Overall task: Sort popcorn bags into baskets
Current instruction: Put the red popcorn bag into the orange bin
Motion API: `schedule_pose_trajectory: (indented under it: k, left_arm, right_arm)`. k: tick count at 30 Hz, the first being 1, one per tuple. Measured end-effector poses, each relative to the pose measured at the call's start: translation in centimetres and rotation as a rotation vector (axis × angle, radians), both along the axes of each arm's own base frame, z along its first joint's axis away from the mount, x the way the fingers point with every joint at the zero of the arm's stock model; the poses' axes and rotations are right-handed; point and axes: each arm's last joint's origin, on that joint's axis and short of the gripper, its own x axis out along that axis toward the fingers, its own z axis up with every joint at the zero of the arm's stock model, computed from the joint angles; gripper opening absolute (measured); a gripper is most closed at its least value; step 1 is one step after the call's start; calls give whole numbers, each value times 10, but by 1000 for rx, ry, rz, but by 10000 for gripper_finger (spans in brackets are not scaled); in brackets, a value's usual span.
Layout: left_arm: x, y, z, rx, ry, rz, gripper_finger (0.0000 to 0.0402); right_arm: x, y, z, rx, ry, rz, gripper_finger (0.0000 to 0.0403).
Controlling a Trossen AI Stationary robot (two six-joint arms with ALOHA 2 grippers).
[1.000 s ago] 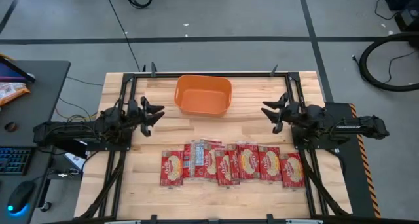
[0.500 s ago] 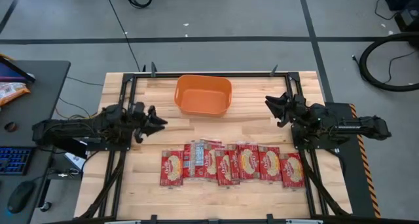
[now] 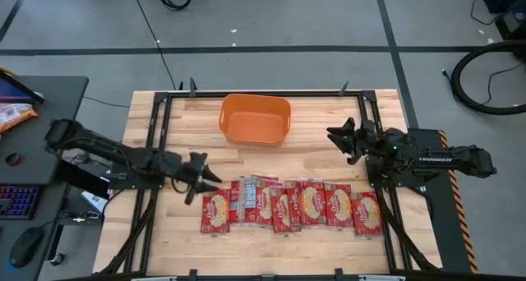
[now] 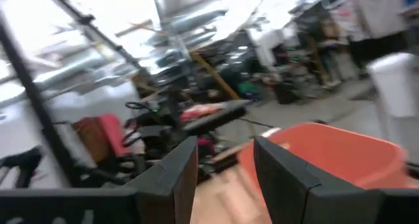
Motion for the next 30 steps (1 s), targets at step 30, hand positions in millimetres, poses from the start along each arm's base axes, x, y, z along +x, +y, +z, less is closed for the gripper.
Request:
schedule_pose_trajectory:
  k: [30]
  left_arm:
    - [131,-160,0,563,675,158,279]
  right_arm:
    - [11,30,-2,-211,77,16,154]
